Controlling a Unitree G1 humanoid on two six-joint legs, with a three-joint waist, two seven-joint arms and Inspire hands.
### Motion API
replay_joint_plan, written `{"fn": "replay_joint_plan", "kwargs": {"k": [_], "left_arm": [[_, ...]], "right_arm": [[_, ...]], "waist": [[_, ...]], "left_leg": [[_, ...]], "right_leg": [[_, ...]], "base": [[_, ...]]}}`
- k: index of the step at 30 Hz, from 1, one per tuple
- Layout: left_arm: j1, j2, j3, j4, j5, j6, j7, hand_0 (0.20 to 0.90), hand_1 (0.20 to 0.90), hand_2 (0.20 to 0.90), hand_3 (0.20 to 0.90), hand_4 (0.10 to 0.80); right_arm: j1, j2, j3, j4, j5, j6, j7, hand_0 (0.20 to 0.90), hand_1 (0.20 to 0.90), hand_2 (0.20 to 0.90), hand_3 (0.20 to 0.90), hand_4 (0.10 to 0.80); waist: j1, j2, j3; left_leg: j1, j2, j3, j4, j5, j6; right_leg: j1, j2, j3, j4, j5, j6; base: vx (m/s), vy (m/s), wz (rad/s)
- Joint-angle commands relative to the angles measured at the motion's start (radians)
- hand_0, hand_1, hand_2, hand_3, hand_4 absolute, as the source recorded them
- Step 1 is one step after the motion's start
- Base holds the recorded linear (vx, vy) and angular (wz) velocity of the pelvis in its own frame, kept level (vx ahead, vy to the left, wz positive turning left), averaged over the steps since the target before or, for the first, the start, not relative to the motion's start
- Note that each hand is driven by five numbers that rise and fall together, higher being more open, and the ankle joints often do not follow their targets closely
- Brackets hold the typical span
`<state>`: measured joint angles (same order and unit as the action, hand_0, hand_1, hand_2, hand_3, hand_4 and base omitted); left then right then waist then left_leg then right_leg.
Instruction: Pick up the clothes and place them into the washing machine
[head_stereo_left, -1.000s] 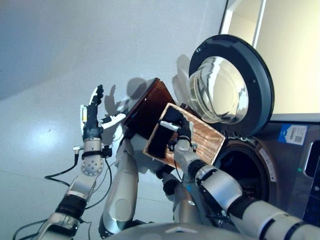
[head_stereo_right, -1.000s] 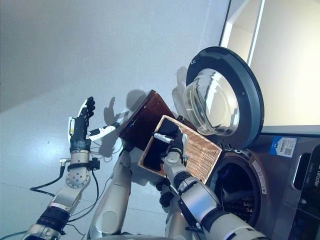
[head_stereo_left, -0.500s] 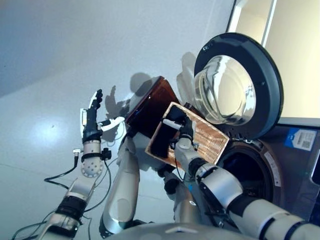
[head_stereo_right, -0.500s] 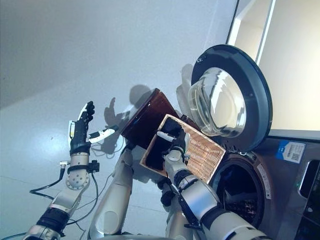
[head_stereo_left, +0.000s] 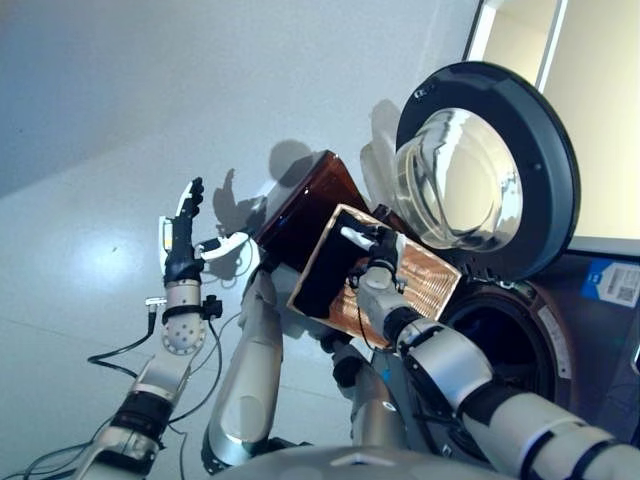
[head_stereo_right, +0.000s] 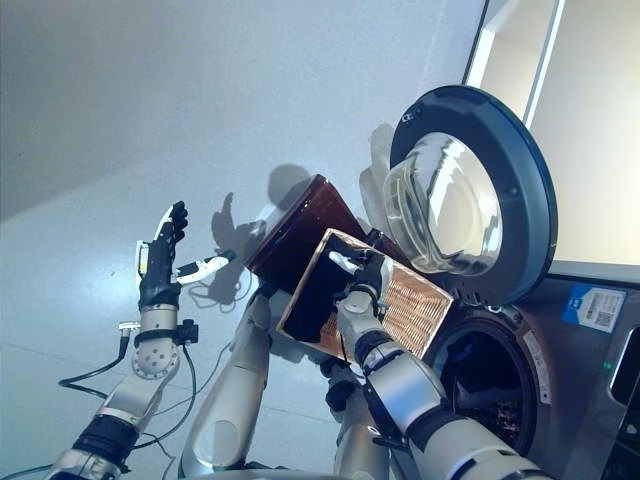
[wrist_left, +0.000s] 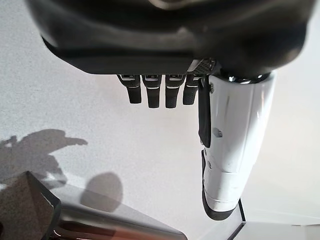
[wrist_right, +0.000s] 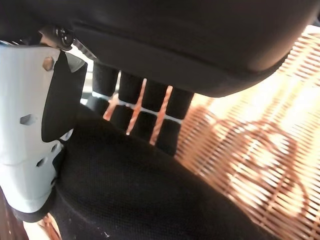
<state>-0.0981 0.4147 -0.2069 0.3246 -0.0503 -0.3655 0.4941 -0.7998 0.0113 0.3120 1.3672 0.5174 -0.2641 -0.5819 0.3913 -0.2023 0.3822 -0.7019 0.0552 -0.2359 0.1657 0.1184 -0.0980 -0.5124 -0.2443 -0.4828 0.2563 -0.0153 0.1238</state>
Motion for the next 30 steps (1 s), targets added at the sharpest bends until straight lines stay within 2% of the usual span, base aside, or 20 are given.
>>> {"fn": "replay_joint_plan", "kwargs": {"k": [1,6,13,14,15,16,23,29,30], "left_arm": [[0.006,0.054,0.021,-0.095,0.008,-0.08,0.024,0.9,0.9,0.9,0.9,0.8],[0.01,0.058,0.019,-0.079,0.001,-0.085,0.017,0.9,0.9,0.9,0.9,0.8],[0.02,0.048,0.009,-0.053,-0.029,-0.085,-0.028,0.9,0.9,0.9,0.9,0.8],[0.026,0.041,0.007,-0.059,-0.035,-0.083,-0.04,0.9,0.9,0.9,0.9,0.8],[0.028,0.041,0.008,-0.059,-0.035,-0.083,-0.04,0.9,0.9,0.9,0.9,0.8],[0.034,0.031,0.004,-0.061,-0.039,-0.082,-0.052,0.9,0.9,0.9,0.9,0.8],[0.07,0.01,0.004,-0.05,-0.061,-0.084,-0.089,0.9,0.9,0.9,0.9,0.8],[0.083,-0.02,-0.014,-0.009,-0.092,-0.093,-0.114,0.9,0.9,0.9,0.9,0.8],[0.083,-0.02,-0.014,-0.009,-0.092,-0.093,-0.114,0.9,0.9,0.9,0.9,0.8]], "right_arm": [[-0.016,-0.047,-0.029,-0.012,0.006,-0.057,-0.019,0.2,0.2,0.2,0.2,0.3],[0.003,-0.081,-0.06,-0.026,0.02,-0.062,-0.023,0.2,0.2,0.2,0.2,0.3],[0.093,-0.119,-0.119,-0.078,0.084,-0.086,0.015,0.2,0.2,0.2,0.2,0.3],[0.125,-0.118,-0.128,-0.105,0.109,-0.096,0.039,0.2,0.2,0.2,0.2,0.3],[0.127,-0.117,-0.126,-0.105,0.109,-0.095,0.039,0.2,0.2,0.2,0.2,0.3],[0.159,-0.112,-0.145,-0.133,0.146,-0.105,0.068,0.2,0.2,0.2,0.2,0.3],[0.261,-0.109,-0.218,-0.233,0.27,-0.15,0.141,0.2,0.2,0.2,0.2,0.3],[0.327,-0.11,-0.286,-0.326,0.368,-0.19,0.195,0.2,0.2,0.2,0.2,0.3],[0.327,-0.11,-0.286,-0.326,0.368,-0.19,0.195,0.2,0.2,0.2,0.2,0.3]], "waist": [[-0.023,0.024,0.004],[-0.038,0.029,-0.01],[-0.103,0.043,-0.077],[-0.12,0.053,-0.086],[-0.122,0.05,-0.092],[-0.136,0.063,-0.099],[-0.183,0.11,-0.137],[-0.219,0.165,-0.172],[-0.219,0.165,-0.172]], "left_leg": [[-0.051,-0.023,0.081,0.04,-0.084,-0.006],[-0.025,-0.018,0.097,0.039,-0.089,0.0],[0.041,-0.007,0.138,0.024,-0.092,0.012],[0.05,-0.009,0.158,0.016,-0.062,0.022],[0.063,-0.004,0.155,0.013,-0.092,0.015],[0.066,-0.008,0.171,0.01,-0.061,0.024],[0.126,-0.004,0.22,-0.013,-0.062,0.031],[0.178,-0.013,0.257,-0.051,-0.057,0.034],[0.179,-0.013,0.257,-0.051,-0.057,0.034]], "right_leg": [[0.126,0.004,0.066,-0.096,-0.021,0.033],[0.138,-0.002,0.08,-0.103,-0.011,0.034],[0.176,-0.015,0.126,-0.148,0.016,0.039],[0.176,-0.023,0.13,-0.162,0.048,0.036],[0.186,-0.018,0.139,-0.163,0.026,0.041],[0.184,-0.027,0.143,-0.176,0.059,0.038],[0.203,-0.049,0.183,-0.216,0.091,0.05],[0.219,-0.071,0.215,-0.252,0.114,0.06],[0.219,-0.071,0.216,-0.252,0.114,0.06]], "base": [[-0.014,0.033,-0.08],[-0.009,0.022,-0.09],[-0.016,0.047,-0.2],[-0.001,0.051,-0.19],[-0.1,0.102,-0.23],[-0.001,0.035,-0.21],[-0.019,0.068,-0.21],[0.008,0.061,-0.21],[0.03,0.066,-0.19]]}}
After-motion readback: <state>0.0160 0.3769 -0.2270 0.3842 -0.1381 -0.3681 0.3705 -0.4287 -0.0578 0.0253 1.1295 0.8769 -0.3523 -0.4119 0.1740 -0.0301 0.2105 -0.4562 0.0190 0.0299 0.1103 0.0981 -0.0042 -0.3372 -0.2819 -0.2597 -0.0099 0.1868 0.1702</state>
